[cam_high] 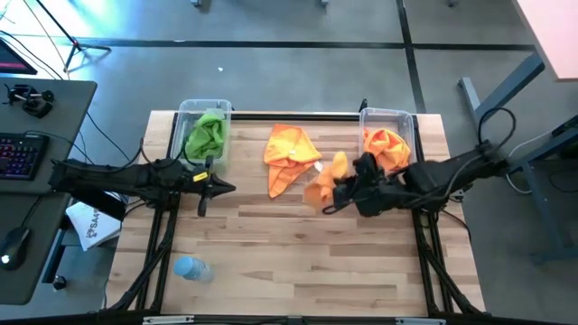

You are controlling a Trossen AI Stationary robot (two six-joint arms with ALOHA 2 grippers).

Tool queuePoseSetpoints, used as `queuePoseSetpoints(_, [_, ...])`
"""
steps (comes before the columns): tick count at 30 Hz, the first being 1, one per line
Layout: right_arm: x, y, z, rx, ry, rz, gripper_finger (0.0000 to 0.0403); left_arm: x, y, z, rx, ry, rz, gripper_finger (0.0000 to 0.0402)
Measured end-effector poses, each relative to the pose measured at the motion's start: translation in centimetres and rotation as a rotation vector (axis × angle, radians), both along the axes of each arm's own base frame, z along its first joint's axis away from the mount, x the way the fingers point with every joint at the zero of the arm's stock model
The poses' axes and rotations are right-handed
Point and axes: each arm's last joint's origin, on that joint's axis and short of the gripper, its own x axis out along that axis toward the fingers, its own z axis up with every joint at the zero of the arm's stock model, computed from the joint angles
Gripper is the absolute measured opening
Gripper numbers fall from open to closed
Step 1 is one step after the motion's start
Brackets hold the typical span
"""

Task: Sort microfiber towel by color & place in baskets
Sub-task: Put the orange microfiber towel into the right transparent bin

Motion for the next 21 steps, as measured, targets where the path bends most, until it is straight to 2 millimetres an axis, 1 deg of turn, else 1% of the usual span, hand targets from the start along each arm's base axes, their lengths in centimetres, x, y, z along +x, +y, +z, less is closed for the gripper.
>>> queuePoseSetpoints(3, [0.2, -0.5, 2.4, -0.019, -0.016, 0.024, 0.0, -0.7, 0.0, -0.2, -0.002, 0.021, -0.004, 0.0])
queuePoseSetpoints(6, [0.7, -1.0, 4.1, -0.037, -0.008, 0.055, 0.0, -1.3, 0.0, 0.0, -0.001, 0.002, -0.008, 0.0])
queuePoseSetpoints(9, [1.0, -1.6, 5.5, -0.063, 0.008, 0.066, 0.0, -1.8, 0.0, 0.1, 0.011, -0.053, -0.011, 0.0])
queuePoseSetpoints(14, [1.6, -2.4, 7.5, -0.099, 0.003, 0.075, 0.0, -2.3, 0.0, -1.9, -0.028, -0.116, -0.023, 0.0])
queuePoseSetpoints(18, [1.7, -2.8, 8.7, -0.117, 0.0, 0.088, 0.0, -2.5, -0.1, -3.4, -0.063, -0.172, -0.055, 0.0])
queuePoseSetpoints(21, [1.5, -3.3, 9.2, -0.11, 0.002, 0.078, 0.0, -2.7, -0.1, -4.2, -0.07, -0.223, -0.058, 0.0])
